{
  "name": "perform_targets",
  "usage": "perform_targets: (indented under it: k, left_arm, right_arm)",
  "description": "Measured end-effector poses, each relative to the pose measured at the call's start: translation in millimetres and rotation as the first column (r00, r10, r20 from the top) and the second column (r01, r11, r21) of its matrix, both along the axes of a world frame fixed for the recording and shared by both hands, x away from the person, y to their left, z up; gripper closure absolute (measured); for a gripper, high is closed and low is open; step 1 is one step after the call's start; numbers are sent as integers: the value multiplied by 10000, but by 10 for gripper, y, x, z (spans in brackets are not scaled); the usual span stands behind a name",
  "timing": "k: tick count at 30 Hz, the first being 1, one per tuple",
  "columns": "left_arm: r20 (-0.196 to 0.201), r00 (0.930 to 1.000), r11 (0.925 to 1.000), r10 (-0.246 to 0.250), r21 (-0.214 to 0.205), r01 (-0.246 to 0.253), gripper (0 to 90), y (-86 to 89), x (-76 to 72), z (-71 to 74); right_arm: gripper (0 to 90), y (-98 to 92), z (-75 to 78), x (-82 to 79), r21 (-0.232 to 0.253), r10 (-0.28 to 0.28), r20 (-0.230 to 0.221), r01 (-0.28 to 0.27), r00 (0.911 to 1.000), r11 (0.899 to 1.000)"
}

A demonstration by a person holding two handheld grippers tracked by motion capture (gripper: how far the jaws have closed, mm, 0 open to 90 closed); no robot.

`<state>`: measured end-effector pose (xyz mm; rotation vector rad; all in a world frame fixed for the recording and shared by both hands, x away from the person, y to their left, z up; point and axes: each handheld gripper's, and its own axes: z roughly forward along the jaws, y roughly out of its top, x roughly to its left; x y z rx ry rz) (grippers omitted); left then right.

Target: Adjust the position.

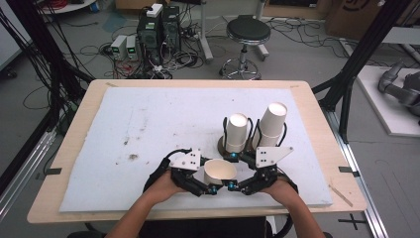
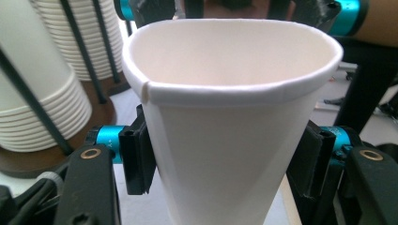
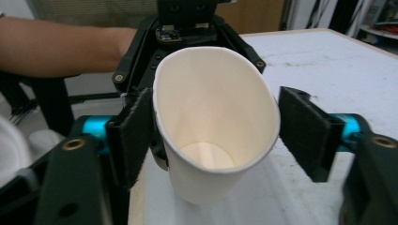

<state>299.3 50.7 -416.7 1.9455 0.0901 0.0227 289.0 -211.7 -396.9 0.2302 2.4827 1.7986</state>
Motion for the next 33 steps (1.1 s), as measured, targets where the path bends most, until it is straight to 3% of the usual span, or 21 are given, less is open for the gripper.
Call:
perform_targets:
  k: [7,12,15,23,30,31,33]
  left_arm:
    - [-203,9961,9952,861,-447,-870,362,98,47,22]
    - [-204,9859,9827,1660,-794,-1672,362,168,66,62]
    - [-133,9742,9696,2253,-954,-2255,363,224,86,90]
    - [-214,9253,9176,3787,-1218,-3784,365,445,154,173]
    - [-370,8772,8623,4787,-1683,-4777,365,634,193,224]
    - [-358,8671,8516,4969,-1720,-4952,364,663,198,229]
    - [-413,8582,8411,5116,-1797,-5101,365,706,212,233]
  right_arm:
    - [254,-89,26,16,292,-575,0,574,9983,9979]
    - [254,-161,35,21,380,-858,2,857,9963,9956]
    - [254,-207,34,19,397,-1143,134,1137,9934,9927]
    - [254,-363,-3,-13,90,-1869,199,1868,9822,9824]
    - [249,-488,-34,-18,-38,-2391,207,2392,9708,9710]
    - [248,-494,-41,-15,-35,-2418,198,2420,9701,9703]
    - [249,-498,-55,-4,-44,-2485,271,2487,9682,9686]
